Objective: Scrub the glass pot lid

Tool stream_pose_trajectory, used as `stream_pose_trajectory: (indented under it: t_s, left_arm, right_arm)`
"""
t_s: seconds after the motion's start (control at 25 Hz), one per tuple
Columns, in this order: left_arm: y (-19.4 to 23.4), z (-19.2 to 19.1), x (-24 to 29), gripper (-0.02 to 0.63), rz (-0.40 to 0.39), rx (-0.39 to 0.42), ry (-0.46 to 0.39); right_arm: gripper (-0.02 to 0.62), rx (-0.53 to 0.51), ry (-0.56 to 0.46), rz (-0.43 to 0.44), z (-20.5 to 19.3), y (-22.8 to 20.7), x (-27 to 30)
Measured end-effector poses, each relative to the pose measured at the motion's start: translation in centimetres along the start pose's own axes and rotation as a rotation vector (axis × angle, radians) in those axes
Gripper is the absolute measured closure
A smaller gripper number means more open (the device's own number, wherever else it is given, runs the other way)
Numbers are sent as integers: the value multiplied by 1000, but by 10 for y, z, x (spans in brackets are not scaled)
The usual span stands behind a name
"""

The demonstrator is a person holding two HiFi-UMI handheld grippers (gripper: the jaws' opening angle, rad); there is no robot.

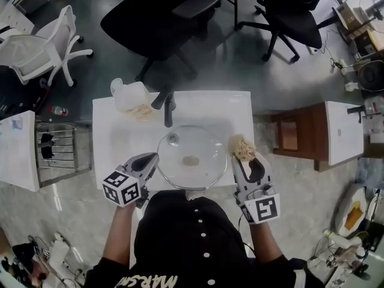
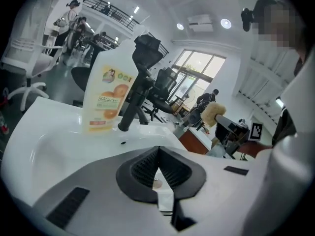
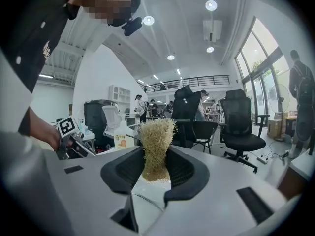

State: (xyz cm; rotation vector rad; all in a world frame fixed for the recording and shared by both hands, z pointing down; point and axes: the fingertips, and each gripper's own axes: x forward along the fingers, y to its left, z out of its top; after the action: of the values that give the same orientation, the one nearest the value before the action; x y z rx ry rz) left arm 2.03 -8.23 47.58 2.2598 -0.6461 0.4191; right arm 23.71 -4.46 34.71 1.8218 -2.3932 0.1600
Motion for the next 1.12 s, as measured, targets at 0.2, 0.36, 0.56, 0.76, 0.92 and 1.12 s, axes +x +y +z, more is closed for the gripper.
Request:
stream_pose_trajectory:
  t_s: [0.2, 0.36, 0.56, 0.76, 0.92, 1.12]
  left_arm:
    - [20, -15, 16, 581, -100, -66, 100]
    - [36, -22, 24, 581, -117, -143, 110]
    - [67, -33, 34, 581, -62, -124, 165]
    - [79, -45, 47, 578, -31, -148, 189]
    - [94, -59, 56, 545, 19, -199, 217]
    - [105, -82, 72, 415, 34, -290, 302]
  right_arm:
    - [451, -125, 88, 18, -22, 6, 40]
    - [451, -209, 191, 38, -56, 11, 59]
    - [451, -308, 323, 122, -95, 24, 75]
    - [451, -386, 401, 225, -122, 36, 87]
    - [451, -519, 438, 353, -148, 46, 100]
    - [451, -727, 465, 550, -192, 66, 113]
